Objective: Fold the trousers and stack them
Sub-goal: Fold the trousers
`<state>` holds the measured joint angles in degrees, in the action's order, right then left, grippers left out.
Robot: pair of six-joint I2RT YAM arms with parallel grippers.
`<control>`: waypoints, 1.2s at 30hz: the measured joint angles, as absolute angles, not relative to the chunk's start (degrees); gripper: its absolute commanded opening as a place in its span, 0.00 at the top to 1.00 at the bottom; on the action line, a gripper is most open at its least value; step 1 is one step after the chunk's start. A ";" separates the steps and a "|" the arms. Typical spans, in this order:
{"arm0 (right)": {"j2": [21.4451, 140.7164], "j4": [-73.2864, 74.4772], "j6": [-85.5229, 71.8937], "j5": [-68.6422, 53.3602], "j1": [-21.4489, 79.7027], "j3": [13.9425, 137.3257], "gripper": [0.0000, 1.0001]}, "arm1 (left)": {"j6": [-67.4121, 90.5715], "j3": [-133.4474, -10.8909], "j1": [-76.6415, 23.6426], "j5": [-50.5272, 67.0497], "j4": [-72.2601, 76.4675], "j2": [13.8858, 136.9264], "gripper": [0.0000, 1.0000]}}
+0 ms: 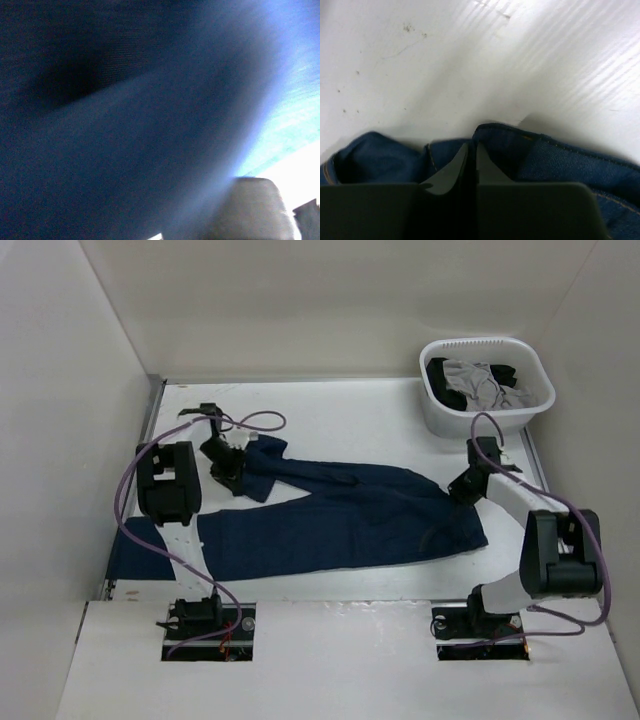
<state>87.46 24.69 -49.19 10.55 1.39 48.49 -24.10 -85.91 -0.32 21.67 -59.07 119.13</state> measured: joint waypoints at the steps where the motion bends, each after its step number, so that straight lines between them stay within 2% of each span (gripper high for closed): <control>1: 85.60 24.73 -49.23 10.04 0.38 47.48 1.00 | -23.83 -86.32 1.04 20.69 -58.46 118.98 1.00; 6: 70.08 26.98 -47.72 9.98 -7.22 42.35 1.00 | -24.60 -90.50 9.91 8.84 -47.33 116.22 1.00; 11: 56.42 31.31 -45.23 13.50 -10.50 40.75 1.00 | -29.58 -91.88 15.00 -1.32 -34.96 106.89 1.00; 13: 53.56 32.62 -44.93 14.00 -10.20 39.42 0.98 | -32.16 -90.39 14.46 -2.79 -31.24 102.94 1.00; 15: 51.46 34.37 -44.84 14.46 -9.69 37.30 0.92 | -35.16 -85.67 13.39 -3.73 -27.09 98.94 0.98; 16: 50.59 35.77 -44.95 14.74 -9.43 36.32 0.83 | -36.75 -82.35 12.97 -4.16 -25.45 97.14 0.97; 17: 49.84 37.28 -45.10 15.29 -8.93 35.70 0.58 | -38.39 -78.85 12.49 -4.40 -24.16 95.85 0.96; 18: 49.34 38.72 -45.47 15.88 -8.32 35.59 0.45 | -40.07 -75.35 12.21 -4.67 -23.33 95.20 0.96; 19: 48.82 40.10 -45.28 16.36 -7.55 35.77 0.00 | -41.60 -72.12 12.19 -4.99 -23.09 95.09 0.96; 25: 50.78 42.72 -42.74 17.76 -4.54 41.60 0.00 | -46.98 -61.19 15.59 -6.90 -25.67 96.14 0.96; 29: 62.76 39.38 -40.56 17.28 -1.69 48.66 0.00 | -47.68 -61.25 17.12 -7.53 -24.56 96.14 0.95; 36: 83.07 34.35 -40.69 14.98 -0.36 53.28 0.00 | -47.55 -61.98 17.52 -7.51 -24.14 96.14 0.91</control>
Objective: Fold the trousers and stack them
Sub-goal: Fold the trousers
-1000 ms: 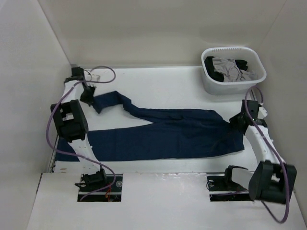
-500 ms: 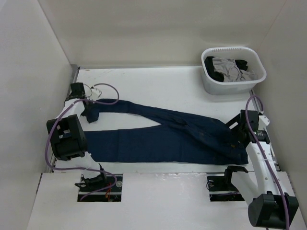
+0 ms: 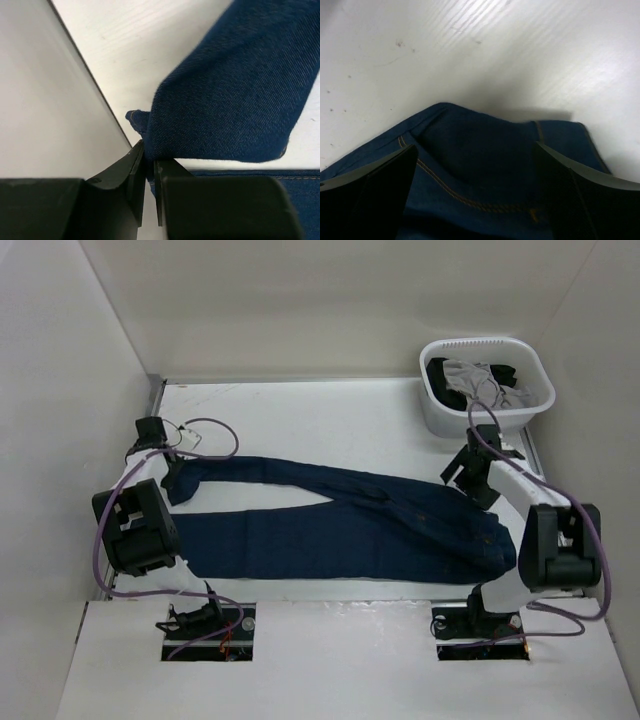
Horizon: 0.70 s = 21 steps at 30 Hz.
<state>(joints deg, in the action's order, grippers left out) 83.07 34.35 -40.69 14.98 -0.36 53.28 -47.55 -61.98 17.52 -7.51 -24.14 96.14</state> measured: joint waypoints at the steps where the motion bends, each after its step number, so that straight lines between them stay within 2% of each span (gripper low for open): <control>1: 85.49 34.13 -40.69 14.39 0.05 54.28 0.00 | -47.44 -62.28 17.69 -7.51 -24.21 96.18 0.86; 2: 87.44 33.78 -40.71 13.74 0.67 54.87 0.00 | -47.29 -62.61 17.96 -7.51 -24.18 96.25 0.77; 4: 90.21 33.39 -40.71 12.49 2.55 55.07 0.03 | -46.83 -63.83 18.52 -7.57 -24.23 96.84 0.50; 6: 91.57 33.39 -40.64 11.38 4.32 54.96 0.22 | -46.11 -65.19 19.22 -7.51 -24.18 97.54 0.37; 10: 92.40 32.47 -40.49 9.32 5.87 54.26 0.62 | -44.49 -68.36 21.26 -7.18 -25.56 98.17 0.35; 12: 92.33 31.57 -40.71 8.12 5.74 53.63 0.86 | -43.92 -70.50 22.31 -6.81 -27.77 98.17 0.37; 13: 92.29 31.09 -40.77 7.42 5.58 53.36 0.93 | -43.72 -71.57 22.65 -6.35 -28.97 98.15 0.37; 15: 92.05 30.59 -40.71 6.72 5.19 53.01 0.99 | -43.75 -72.40 23.16 -4.64 -31.29 97.38 0.36; 21: 89.69 30.46 -40.45 5.80 4.60 52.93 1.00 | -47.64 -66.57 18.00 -0.71 -37.23 93.65 0.38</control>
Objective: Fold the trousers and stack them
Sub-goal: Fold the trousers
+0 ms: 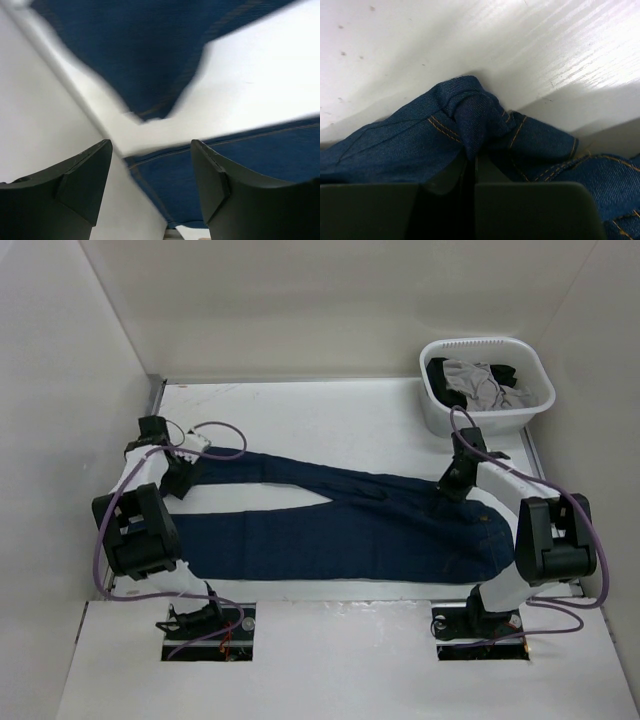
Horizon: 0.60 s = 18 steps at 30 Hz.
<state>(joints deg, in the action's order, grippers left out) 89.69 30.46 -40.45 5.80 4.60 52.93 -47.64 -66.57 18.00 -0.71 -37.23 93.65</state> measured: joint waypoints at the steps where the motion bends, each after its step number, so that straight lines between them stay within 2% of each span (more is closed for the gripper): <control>1: 89.47 30.63 -40.27 5.76 4.58 53.28 1.00 | -48.29 -65.34 17.06 -0.78 -37.23 94.32 0.38; 10: 88.40 30.98 -38.74 5.72 4.58 58.96 1.00 | -52.27 -66.32 18.35 -8.23 -27.83 104.79 0.38; 11: 88.12 31.05 -38.63 5.72 4.58 59.16 1.00 | -52.82 -66.89 18.37 -8.95 -26.68 105.56 0.43; 13: 87.44 31.29 -38.22 5.72 4.56 59.53 1.00 | -53.76 -68.01 18.39 -10.04 -24.21 107.33 0.76; 14: 87.09 31.64 -37.80 5.78 4.56 59.90 1.00 | -54.11 -68.47 18.39 -10.15 -23.00 108.49 0.88; 16: 86.19 32.58 -36.84 6.57 4.43 61.14 1.00 | -54.89 -69.30 18.35 -11.35 -21.54 110.32 0.98; 18: 84.73 33.15 -35.44 8.36 4.12 62.61 1.00 | -55.13 -69.95 18.65 -11.46 -20.93 110.93 1.00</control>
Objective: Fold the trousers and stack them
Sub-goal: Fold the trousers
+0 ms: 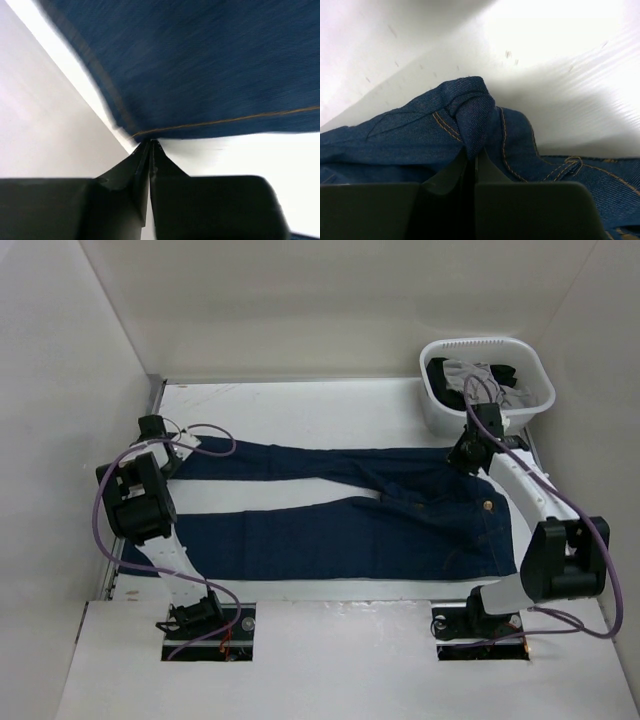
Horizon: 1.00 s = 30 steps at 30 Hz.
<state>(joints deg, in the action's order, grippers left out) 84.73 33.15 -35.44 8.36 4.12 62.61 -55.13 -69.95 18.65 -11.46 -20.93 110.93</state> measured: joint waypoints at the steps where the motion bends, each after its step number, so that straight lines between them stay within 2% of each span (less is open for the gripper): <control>1: 83.72 33.15 -34.68 9.37 3.92 63.26 1.00 | -55.02 -70.32 19.07 -11.18 -20.91 111.00 1.00; 5: 77.28 32.82 -32.27 13.74 3.70 63.75 1.00 | -54.68 -72.82 21.93 -9.89 -21.23 110.13 1.00; 9: 71.50 30.94 -31.66 15.57 3.92 59.68 1.00 | -55.92 -71.94 23.86 -9.02 -24.27 104.68 0.94; 10: 70.89 30.74 -31.70 15.90 4.23 58.35 1.00 | -56.55 -70.87 23.88 -8.80 -25.21 102.94 0.89; 14: 71.66 30.50 -31.66 16.03 6.59 53.71 0.99 | -56.58 -68.51 23.42 -6.35 -29.74 100.27 0.53; 16: 72.34 30.63 -31.40 15.59 7.35 53.04 0.99 | -54.22 -70.83 22.70 -4.54 -32.25 101.93 0.45; 21: 72.47 30.06 -29.69 14.76 7.60 53.19 0.99 | -43.70 -93.14 18.76 0.05 -34.09 115.11 0.37; 25: 72.44 29.93 -28.58 14.59 7.60 53.21 0.99 | -36.73 -113.27 14.83 2.17 -32.84 127.39 0.36; 28: 72.31 29.93 -28.49 14.59 7.60 53.21 0.99 | -33.71 -121.16 12.62 3.75 -34.30 133.97 0.35; 30: 72.12 29.95 -28.51 14.59 7.60 53.19 0.99 | -32.36 -122.32 11.84 5.23 -36.60 136.88 0.35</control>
<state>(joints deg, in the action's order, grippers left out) 72.12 29.95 -28.51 14.59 7.60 53.19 -32.36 -122.32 11.84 5.23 -36.60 136.88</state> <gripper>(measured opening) 0.038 0.644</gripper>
